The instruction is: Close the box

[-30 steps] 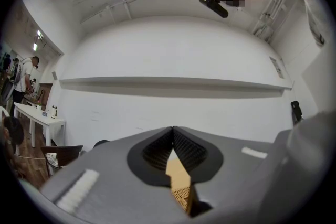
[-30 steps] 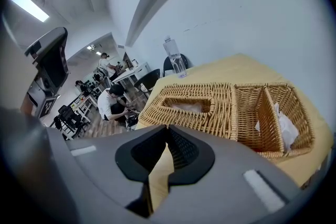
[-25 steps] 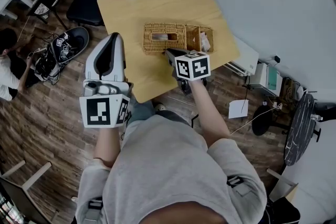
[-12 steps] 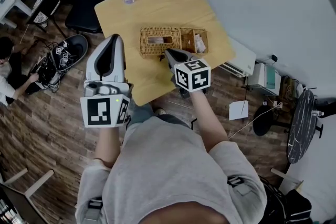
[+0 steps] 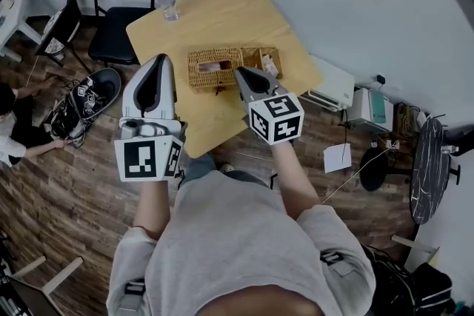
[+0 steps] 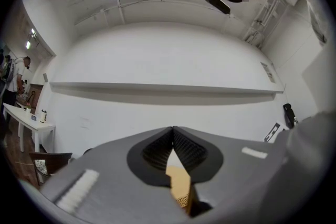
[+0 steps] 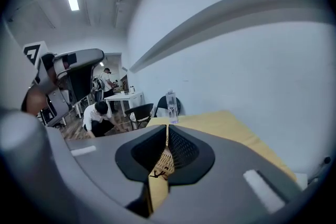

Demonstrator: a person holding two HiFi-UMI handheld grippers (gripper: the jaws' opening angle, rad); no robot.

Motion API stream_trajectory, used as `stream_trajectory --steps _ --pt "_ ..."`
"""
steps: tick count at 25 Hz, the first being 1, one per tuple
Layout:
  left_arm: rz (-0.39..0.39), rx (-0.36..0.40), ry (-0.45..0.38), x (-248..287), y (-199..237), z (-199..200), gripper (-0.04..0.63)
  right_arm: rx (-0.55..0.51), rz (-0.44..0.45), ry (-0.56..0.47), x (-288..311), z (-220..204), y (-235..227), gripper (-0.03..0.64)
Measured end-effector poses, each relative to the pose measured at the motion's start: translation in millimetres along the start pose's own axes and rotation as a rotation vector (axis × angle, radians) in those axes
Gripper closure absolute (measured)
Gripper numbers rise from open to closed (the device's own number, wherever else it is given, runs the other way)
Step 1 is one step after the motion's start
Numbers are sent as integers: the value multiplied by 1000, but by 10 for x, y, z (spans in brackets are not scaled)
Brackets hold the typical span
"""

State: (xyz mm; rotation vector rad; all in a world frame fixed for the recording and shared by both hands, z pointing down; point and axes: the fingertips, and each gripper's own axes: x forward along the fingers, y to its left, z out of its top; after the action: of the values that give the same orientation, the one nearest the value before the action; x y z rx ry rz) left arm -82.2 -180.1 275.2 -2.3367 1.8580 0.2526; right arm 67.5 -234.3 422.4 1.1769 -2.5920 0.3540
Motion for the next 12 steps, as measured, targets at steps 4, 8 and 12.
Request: stream_trajectory --steps 4,8,12 --pt "-5 -1 -7 30 -40 39 537 -31 -22 -69 -140 208 -34 600" --pt "-10 0 -14 35 -68 82 537 -38 -53 -144 -307 414 -68 600" --pt "-14 4 -21 37 -88 126 537 -37 -77 -214 -476 604 -105 600"
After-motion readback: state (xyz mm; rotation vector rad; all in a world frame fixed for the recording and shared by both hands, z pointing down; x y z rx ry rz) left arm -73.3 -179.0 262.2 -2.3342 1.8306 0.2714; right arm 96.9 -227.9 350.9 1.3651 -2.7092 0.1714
